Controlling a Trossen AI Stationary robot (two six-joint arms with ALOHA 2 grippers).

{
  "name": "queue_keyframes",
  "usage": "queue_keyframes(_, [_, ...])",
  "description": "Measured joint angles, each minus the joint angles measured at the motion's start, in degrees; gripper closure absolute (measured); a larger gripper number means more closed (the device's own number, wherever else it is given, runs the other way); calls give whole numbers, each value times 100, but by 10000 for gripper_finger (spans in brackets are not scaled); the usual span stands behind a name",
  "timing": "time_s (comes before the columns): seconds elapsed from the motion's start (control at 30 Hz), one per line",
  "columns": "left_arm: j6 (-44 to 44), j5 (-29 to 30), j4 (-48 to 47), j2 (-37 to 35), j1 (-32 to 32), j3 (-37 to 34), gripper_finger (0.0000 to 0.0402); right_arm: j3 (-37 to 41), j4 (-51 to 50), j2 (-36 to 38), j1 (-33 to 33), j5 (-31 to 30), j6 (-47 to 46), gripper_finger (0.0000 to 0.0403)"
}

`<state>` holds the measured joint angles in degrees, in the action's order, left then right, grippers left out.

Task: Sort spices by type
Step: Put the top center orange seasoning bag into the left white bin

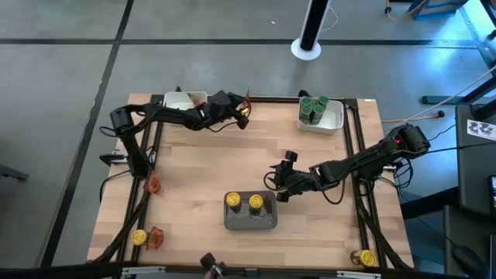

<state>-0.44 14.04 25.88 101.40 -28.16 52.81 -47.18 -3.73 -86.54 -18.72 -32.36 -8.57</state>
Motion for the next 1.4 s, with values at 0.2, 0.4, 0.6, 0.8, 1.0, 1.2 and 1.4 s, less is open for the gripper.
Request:
queue_keyframes(0.2, [-36,508,7,134,-83,104,257,0,-112,0,0,2,-2,208])
queue_keyframes(0.4, [-245,282,35,148,-258,104,257,0,-114,0,0,1,1,208])
queue_keyframes(0.6, [-376,57,178,425,-380,104,257,0,-112,0,0,-2,2,208])
queue_keyframes(0.8, [-389,55,365,773,-457,255,257,0,-87,2,0,-7,24,208])
queue_keyframes(1.0, [-262,51,290,1140,-457,643,257,0,-78,1,0,-13,137,208])
queue_keyframes(1.2, [-392,28,70,1248,-545,916,257,0,-82,0,0,-15,137,208])
queue_keyframes(1.4, [-544,-130,-727,1268,-741,1119,257,0,-82,0,0,-17,139,208])
